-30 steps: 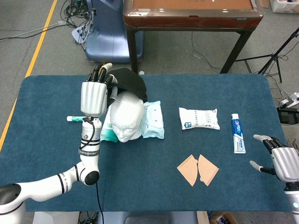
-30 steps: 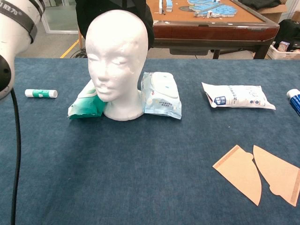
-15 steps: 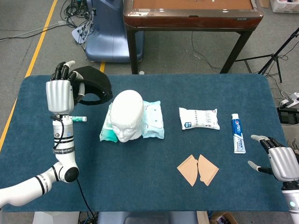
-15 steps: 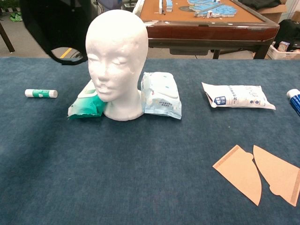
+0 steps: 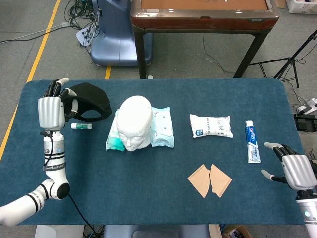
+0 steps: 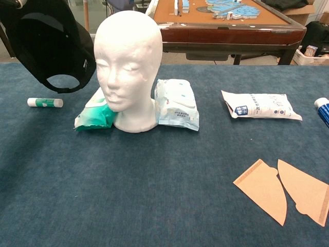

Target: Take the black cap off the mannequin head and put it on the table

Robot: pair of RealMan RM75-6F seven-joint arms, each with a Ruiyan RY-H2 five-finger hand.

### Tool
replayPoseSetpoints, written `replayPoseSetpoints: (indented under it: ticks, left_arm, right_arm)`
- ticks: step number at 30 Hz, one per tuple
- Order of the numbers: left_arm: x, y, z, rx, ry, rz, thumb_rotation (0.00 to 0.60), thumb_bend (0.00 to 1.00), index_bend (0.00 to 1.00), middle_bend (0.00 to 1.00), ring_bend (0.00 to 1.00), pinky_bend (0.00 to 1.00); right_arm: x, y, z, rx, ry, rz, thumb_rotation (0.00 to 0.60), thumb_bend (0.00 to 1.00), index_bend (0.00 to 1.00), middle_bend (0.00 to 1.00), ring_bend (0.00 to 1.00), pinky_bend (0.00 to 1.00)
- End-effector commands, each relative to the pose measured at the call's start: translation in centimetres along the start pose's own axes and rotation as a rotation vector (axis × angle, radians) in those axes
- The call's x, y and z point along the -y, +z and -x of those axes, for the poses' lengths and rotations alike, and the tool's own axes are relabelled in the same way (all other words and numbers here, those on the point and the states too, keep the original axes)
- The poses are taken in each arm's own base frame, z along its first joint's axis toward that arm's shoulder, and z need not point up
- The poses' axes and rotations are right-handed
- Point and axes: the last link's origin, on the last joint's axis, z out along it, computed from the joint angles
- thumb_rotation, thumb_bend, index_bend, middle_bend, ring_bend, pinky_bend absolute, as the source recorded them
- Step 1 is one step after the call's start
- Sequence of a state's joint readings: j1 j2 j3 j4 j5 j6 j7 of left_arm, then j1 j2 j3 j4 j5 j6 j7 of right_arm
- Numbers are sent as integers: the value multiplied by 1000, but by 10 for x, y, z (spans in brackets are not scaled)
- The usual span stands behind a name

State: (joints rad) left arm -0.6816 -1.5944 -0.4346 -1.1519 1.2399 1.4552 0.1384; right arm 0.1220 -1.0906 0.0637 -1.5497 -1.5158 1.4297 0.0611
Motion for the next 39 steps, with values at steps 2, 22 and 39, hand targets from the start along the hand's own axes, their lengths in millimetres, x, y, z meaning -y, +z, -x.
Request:
replayPoseSetpoints:
  ticks: [2, 22, 39]
  left_arm:
    - [25, -22, 5, 8, -5, 14, 600, 426, 687, 231, 184, 383]
    - [73, -135, -6, 185, 45, 118, 600, 425, 698, 232, 184, 369]
    - [85, -212, -43, 497, 313, 103, 600, 377, 569, 228, 174, 302]
  right_arm:
    - [0, 2, 1, 5, -3, 1, 600, 138, 258, 315, 283, 524]
    - [5, 4, 5, 17, -21, -3, 600, 138, 259, 315, 283, 524]
    - [6, 3, 6, 19, -26, -6, 600, 138, 259, 315, 283, 524]
